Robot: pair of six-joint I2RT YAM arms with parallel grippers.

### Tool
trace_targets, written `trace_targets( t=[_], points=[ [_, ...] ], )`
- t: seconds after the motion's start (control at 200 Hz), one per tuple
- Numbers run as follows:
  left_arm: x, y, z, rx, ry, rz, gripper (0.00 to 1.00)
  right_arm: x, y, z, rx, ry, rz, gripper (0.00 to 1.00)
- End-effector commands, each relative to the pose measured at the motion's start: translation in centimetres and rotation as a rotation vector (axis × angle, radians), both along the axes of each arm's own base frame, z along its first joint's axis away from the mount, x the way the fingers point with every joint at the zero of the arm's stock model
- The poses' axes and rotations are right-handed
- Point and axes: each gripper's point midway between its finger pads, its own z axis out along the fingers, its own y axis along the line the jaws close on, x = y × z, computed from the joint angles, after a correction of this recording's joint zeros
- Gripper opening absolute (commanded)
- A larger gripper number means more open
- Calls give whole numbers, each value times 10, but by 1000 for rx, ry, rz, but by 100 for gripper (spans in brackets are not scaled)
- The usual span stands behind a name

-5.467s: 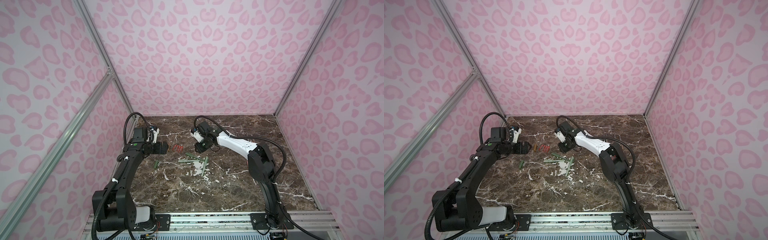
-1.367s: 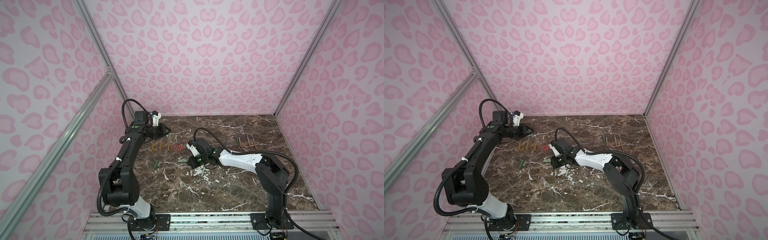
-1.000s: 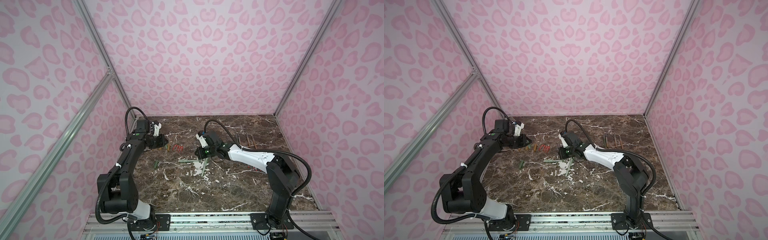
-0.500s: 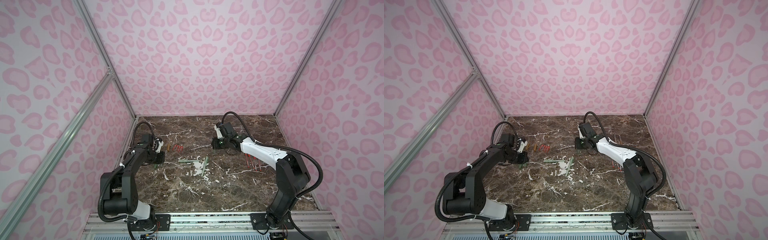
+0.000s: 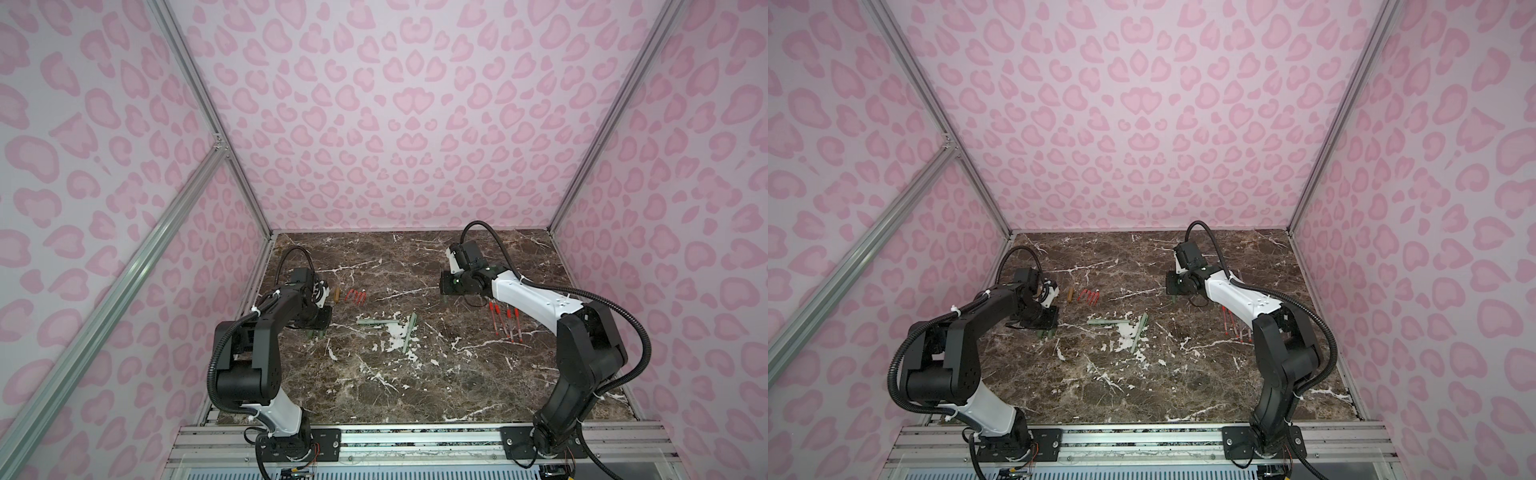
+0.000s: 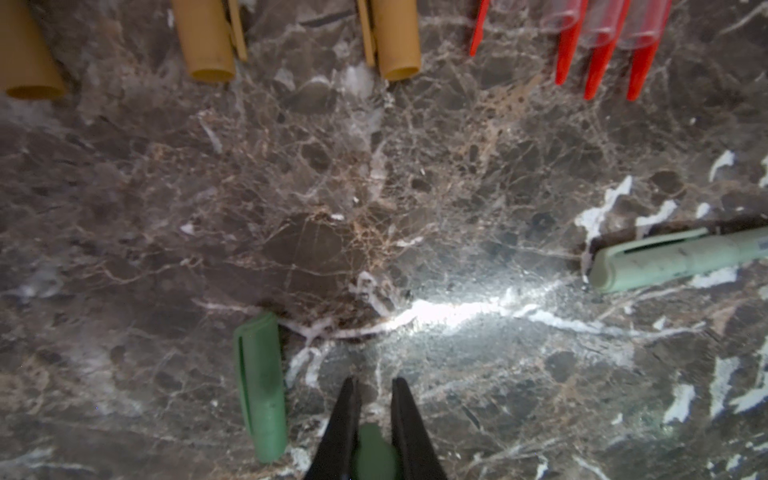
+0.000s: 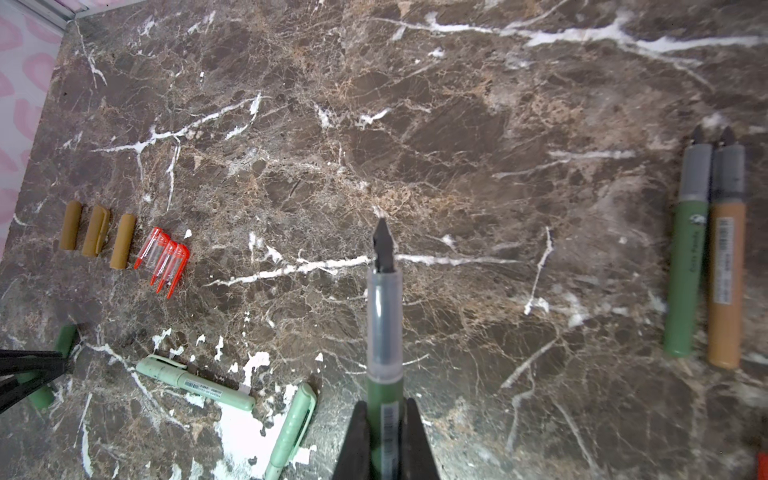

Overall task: Open the pen caps
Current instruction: 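Set the green cap down while the right arm carries the marker toward the tan markers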

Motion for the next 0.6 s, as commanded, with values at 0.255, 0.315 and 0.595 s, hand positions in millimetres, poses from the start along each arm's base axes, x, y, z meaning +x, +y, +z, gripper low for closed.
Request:
trace_targets(
  t=[0.255, 0.315, 0.595],
  points=[
    [5, 9, -13, 51, 16, 19, 11, 9, -37, -15, -79, 37, -28, 0],
    [6, 9, -14, 54, 22, 21, 15, 10, -43, -17, -95, 41, -30, 0],
    [7, 7, -11, 52, 18, 23, 27, 14, -65, -32, -131, 80, -51, 1]
  ],
)
